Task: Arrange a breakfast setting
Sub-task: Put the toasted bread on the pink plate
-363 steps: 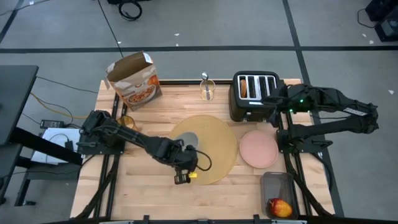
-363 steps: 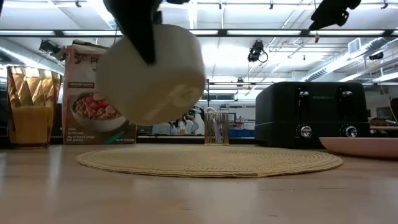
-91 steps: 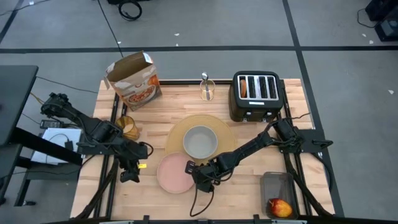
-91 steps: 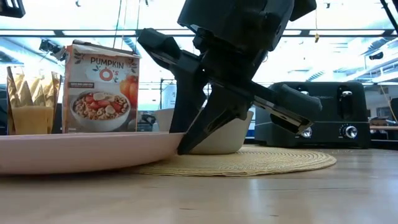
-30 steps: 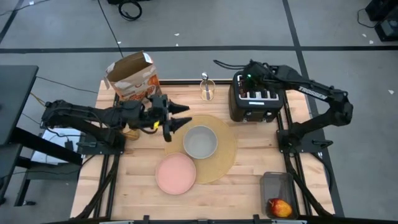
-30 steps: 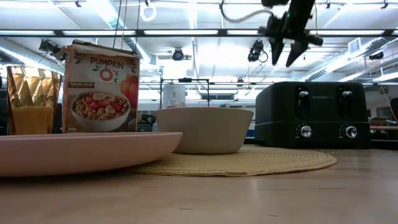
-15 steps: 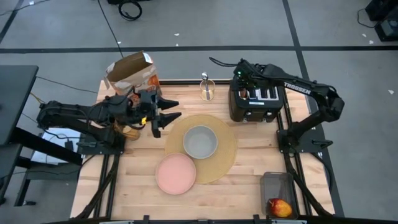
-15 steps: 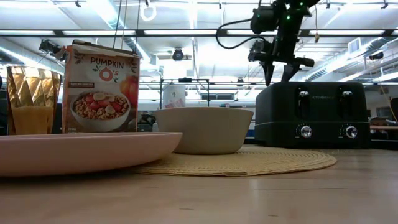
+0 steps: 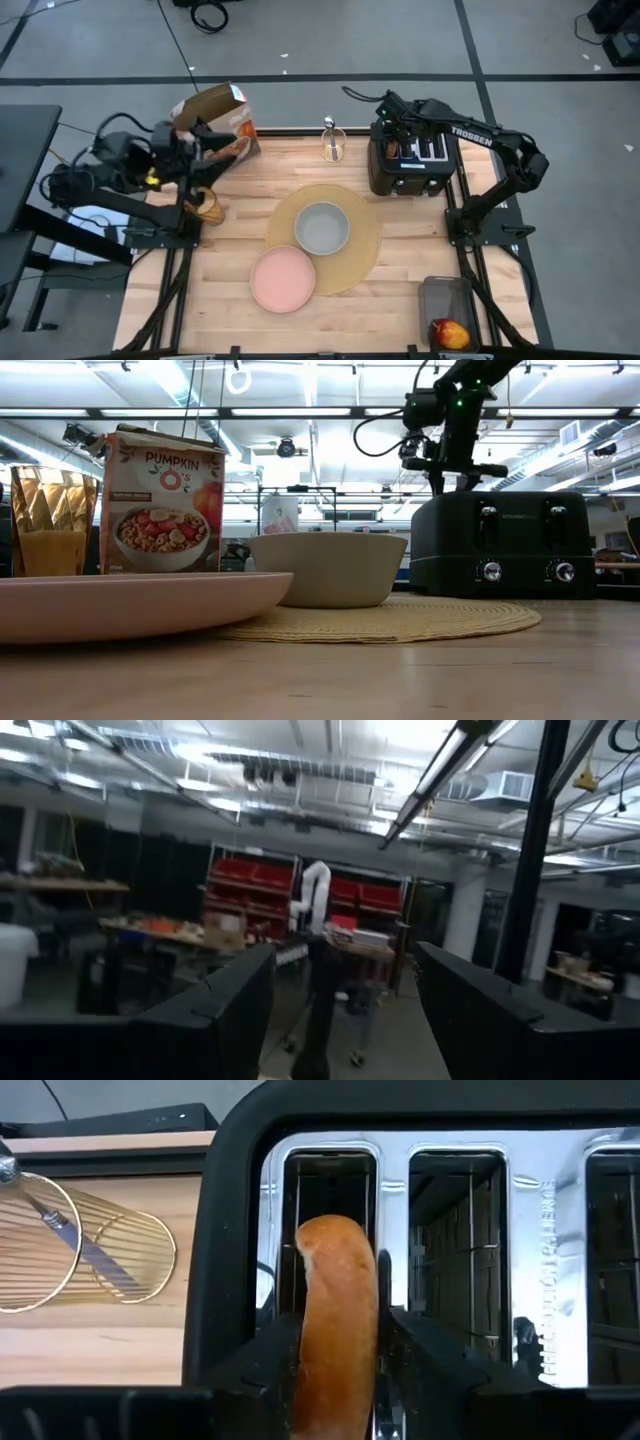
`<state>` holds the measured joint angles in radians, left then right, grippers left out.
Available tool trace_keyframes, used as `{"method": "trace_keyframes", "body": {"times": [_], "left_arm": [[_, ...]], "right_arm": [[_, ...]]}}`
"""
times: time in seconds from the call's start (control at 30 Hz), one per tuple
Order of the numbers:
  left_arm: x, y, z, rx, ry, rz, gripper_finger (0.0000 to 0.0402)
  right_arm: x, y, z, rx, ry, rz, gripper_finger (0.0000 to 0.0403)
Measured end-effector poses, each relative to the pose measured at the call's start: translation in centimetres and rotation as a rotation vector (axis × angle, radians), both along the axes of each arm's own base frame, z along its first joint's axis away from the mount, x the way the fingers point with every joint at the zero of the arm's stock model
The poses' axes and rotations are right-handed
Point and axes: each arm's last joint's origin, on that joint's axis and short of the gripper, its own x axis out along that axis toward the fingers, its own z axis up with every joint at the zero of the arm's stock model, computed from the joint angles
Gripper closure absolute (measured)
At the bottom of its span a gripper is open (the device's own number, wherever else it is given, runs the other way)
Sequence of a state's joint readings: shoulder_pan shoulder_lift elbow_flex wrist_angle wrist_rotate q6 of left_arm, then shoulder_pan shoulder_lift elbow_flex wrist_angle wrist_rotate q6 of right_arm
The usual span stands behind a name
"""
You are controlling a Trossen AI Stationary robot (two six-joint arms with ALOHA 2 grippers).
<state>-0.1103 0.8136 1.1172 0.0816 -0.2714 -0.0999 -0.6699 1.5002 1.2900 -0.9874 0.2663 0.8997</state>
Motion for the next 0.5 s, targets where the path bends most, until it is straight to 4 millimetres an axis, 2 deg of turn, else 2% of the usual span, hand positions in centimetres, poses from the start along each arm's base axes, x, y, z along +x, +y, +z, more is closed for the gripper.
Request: {"method": "trace_keyframes", "body": {"times": [0.17,0.4,0.5], "left_arm": [[-0.5,0.2,0.5,0.003,-0.051,0.012,0.0157],[0.0,0.4,0.2,-0.015,-0.029,0.105,0.0157],[-1.6,1.2,1.9,-0.036,-0.059,0.21,0.0157]], "right_arm": [[0.0,-0.1,0.0,-0.005,-0.014,-0.014,0.0292],[0.0,-0.1,0.1,-0.008,-0.014,-0.01,0.0332],[-0.1,0.0,0.3,-0.011,-0.018,-0.007,0.0334]]}}
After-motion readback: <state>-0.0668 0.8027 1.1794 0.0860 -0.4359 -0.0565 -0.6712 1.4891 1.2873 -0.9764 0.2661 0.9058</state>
